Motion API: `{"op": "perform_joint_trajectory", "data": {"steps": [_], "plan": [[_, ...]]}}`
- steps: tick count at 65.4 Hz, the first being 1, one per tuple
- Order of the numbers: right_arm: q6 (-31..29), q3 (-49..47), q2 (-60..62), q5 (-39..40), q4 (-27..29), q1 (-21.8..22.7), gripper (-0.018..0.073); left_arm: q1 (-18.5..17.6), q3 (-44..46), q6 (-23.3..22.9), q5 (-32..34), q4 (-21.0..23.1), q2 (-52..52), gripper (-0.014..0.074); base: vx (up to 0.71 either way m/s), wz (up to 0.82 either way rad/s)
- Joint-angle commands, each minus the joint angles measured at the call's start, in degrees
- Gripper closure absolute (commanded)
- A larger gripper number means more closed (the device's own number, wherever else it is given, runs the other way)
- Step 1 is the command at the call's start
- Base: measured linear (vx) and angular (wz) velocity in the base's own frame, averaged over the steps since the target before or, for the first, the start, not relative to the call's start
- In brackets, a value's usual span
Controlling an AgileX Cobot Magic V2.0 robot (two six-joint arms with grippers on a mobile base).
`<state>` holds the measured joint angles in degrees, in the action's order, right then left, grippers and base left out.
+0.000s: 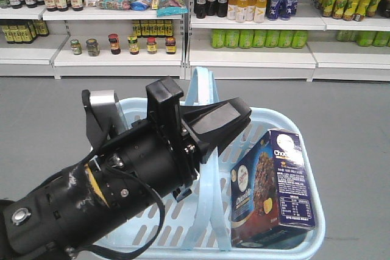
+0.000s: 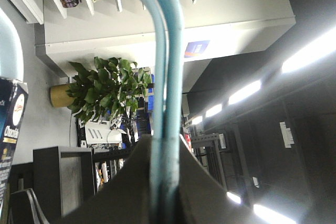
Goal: Left arm holds basket, right arm returns cookies
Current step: 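Keep holding the basket with the left gripper while turning along the shelves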
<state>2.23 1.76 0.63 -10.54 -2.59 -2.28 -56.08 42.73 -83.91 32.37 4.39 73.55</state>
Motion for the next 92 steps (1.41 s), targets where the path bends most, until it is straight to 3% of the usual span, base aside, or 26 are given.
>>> {"op": "perform_joint_trajectory", "data": {"steps": [1,92], "plan": [[0.0,0.0,0.6,4.3,-0.5,0.0,0.0567,-0.4,1.9,0.2,6.9,-0.3,-2.2,0.0603,0.4,-0.01],[0.0,0.0,0.6,4.3,-0.5,0.0,0.0567,-0.3,1.9,0.2,6.9,-0.5,-2.1,0.0603,0.4,-0.01]]}}
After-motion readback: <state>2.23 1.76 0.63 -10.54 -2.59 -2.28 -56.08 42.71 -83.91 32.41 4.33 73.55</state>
